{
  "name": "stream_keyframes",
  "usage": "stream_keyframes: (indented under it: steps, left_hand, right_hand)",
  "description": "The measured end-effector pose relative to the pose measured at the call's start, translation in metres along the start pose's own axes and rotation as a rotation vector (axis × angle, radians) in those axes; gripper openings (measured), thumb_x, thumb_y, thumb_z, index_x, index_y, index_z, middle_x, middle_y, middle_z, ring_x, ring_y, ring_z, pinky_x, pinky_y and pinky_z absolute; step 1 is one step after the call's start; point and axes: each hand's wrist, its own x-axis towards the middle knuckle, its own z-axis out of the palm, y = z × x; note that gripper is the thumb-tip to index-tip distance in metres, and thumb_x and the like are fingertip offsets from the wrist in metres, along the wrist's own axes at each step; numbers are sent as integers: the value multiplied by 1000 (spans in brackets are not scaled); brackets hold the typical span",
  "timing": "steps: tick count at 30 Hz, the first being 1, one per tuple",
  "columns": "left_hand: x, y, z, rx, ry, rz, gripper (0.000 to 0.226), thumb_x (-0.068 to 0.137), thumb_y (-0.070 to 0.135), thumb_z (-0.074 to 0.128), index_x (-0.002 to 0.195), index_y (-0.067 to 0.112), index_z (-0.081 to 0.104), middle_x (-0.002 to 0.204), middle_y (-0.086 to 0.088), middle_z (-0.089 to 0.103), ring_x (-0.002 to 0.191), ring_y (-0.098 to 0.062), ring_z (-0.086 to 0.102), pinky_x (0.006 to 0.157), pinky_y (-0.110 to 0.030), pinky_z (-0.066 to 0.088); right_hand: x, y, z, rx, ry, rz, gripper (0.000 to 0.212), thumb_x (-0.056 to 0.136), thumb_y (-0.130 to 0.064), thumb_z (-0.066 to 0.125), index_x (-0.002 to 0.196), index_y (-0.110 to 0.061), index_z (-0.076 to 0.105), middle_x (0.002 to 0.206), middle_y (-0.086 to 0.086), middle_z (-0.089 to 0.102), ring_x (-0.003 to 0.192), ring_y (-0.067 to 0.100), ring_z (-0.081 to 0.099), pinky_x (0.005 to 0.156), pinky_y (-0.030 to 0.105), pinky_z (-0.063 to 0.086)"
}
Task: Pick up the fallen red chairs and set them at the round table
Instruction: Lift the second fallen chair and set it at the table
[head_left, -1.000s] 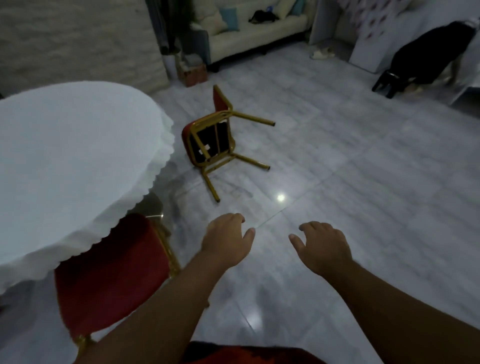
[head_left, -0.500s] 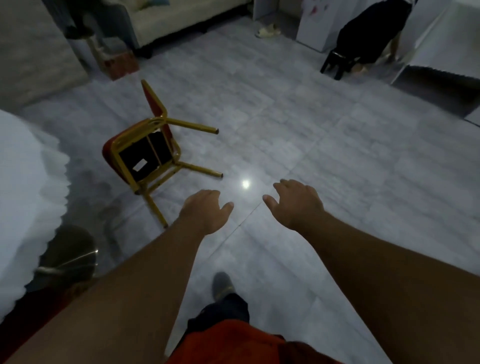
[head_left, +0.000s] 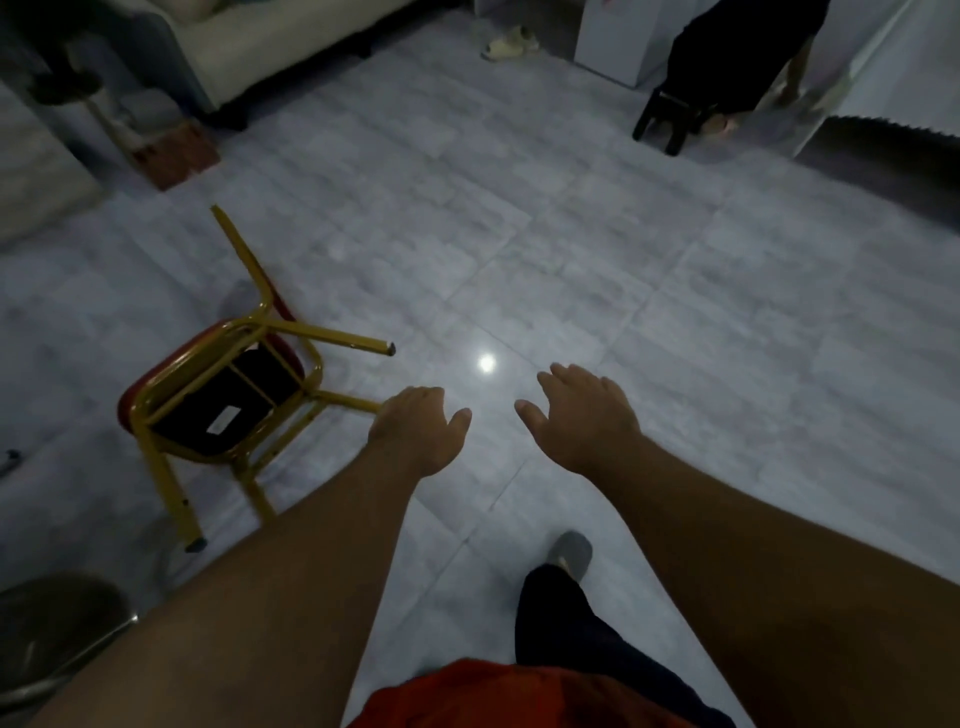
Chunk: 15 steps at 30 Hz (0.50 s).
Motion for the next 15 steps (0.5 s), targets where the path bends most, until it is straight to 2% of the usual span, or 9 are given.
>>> stream_keyframes:
  steps: [9, 15]
  left_hand:
    - [154, 66, -78, -172, 59, -183, 66, 103, 53, 39, 149, 6, 41, 156, -16, 42, 145, -31, 37, 120, -40, 28]
    - [267, 42, -128, -184, 92, -263, 65, 102, 53, 41, 147, 7, 44, 151, -15, 48, 141, -30, 41, 119, -39, 29]
  right_hand:
    - [198, 64, -79, -104, -78, -146, 68, 102, -60, 26, 155, -18, 31, 167, 4, 24, 155, 21, 18, 125, 48, 15]
    - [351, 26, -124, -142, -100, -289, 68, 102, -60, 27, 156, -18, 30, 167, 4, 23, 155, 22, 17, 125, 49, 15]
